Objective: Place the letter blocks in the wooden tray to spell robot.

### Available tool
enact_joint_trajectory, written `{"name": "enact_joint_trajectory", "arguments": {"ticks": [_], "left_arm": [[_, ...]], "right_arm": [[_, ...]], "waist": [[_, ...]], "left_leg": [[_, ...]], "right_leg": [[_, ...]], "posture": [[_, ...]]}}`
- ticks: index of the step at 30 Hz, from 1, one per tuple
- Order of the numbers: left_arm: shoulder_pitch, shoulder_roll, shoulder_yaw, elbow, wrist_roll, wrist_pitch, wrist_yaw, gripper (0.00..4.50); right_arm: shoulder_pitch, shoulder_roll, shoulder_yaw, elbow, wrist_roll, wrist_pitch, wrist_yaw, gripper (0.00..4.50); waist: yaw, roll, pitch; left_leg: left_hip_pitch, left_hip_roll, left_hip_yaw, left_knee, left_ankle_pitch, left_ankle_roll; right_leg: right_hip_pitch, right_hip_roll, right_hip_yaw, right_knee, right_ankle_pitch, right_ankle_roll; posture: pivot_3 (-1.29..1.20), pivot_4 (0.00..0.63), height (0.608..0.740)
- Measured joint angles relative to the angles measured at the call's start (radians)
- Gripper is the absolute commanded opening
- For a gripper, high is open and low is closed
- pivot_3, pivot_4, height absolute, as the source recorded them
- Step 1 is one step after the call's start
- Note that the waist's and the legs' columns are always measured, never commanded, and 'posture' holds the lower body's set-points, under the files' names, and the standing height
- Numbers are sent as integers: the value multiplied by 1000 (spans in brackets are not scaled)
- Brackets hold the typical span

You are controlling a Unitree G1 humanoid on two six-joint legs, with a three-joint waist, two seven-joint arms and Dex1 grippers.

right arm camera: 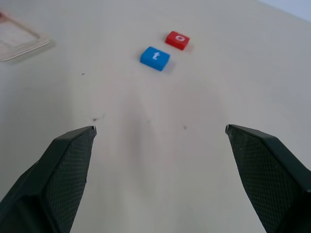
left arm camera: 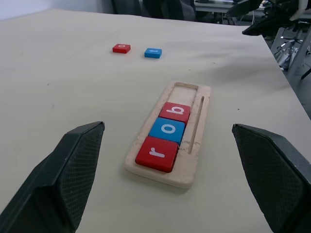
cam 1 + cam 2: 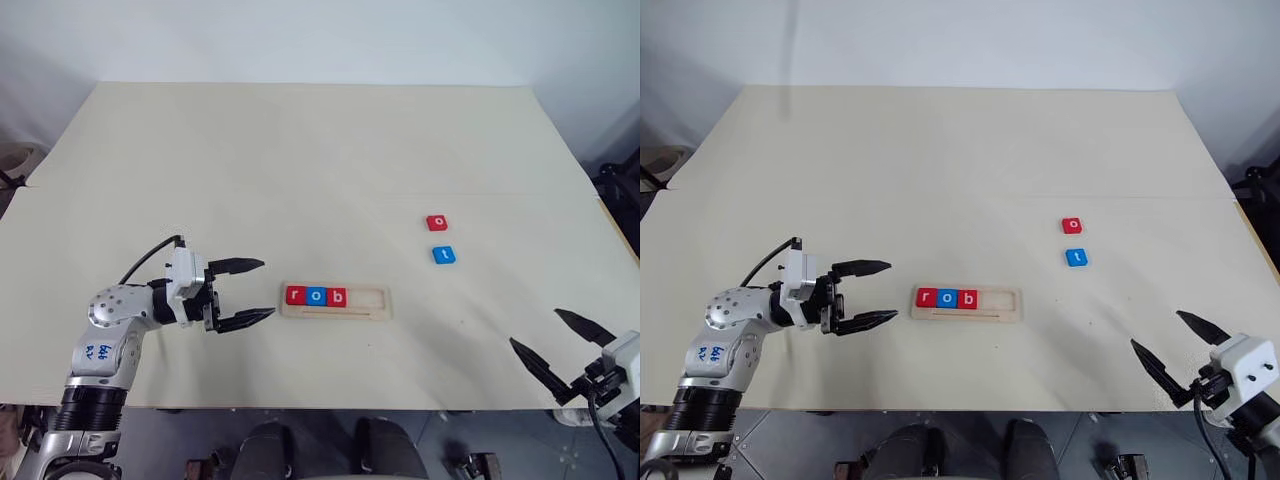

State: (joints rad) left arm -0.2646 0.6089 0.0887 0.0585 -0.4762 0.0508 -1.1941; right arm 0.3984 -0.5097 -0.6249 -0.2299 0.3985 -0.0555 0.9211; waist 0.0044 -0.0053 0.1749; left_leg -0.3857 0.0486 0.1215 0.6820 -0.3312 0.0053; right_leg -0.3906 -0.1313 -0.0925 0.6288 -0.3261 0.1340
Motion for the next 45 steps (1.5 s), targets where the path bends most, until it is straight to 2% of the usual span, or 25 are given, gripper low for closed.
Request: {"name": "enact_joint_trajectory", "arguments": {"ticks": [4,11,16,20,24,37,45], "left_arm": [[1,-1,1,-3,0,3,5,4500],[33,-3,14,-30,0,3,42,4500],[65,-10,10,-83,1,3,63,4500],[85,-11,11,-100,1,4,80,4500],[103,-10,12,-130,1,5,93,4500],[110,-10,11,-133,1,15,108,4500],[93,-11,9,-132,1,14,106,4500]], "right_arm": [[-82,-48,57,1,16,63,-17,4475],[-385,-161,209,-1,60,459,-171,4475],[-659,-184,370,81,11,709,-300,4475],[-807,-151,402,155,5,856,-395,4475],[-863,-125,419,163,3,927,-450,4475],[-876,-114,432,164,-17,983,-489,4475],[-971,-103,463,187,-26,1046,-513,4475]], "waist": [[-8,0,0],[-6,0,0],[-4,0,0],[-5,0,0],[-6,0,0],[-8,0,0],[-9,0,0]], "left_leg": [[0,0,0,0,0,0],[-1,0,0,1,0,0],[-2,0,-1,1,0,0],[-3,-1,0,1,0,0],[-4,0,0,1,0,0],[-4,0,0,1,0,0],[-4,0,0,1,0,0]], "right_leg": [[0,0,0,1,0,0],[-1,-1,1,6,0,0],[-2,-1,0,7,0,-1],[-3,-2,0,7,0,0],[-3,-2,-1,6,0,0],[-4,-1,0,6,0,0],[-4,-1,0,7,0,0]], "posture": [[0,150,740],[0,150,740],[0,150,740],[0,150,740],[0,150,740],[0,150,740],[0,150,740]]}}
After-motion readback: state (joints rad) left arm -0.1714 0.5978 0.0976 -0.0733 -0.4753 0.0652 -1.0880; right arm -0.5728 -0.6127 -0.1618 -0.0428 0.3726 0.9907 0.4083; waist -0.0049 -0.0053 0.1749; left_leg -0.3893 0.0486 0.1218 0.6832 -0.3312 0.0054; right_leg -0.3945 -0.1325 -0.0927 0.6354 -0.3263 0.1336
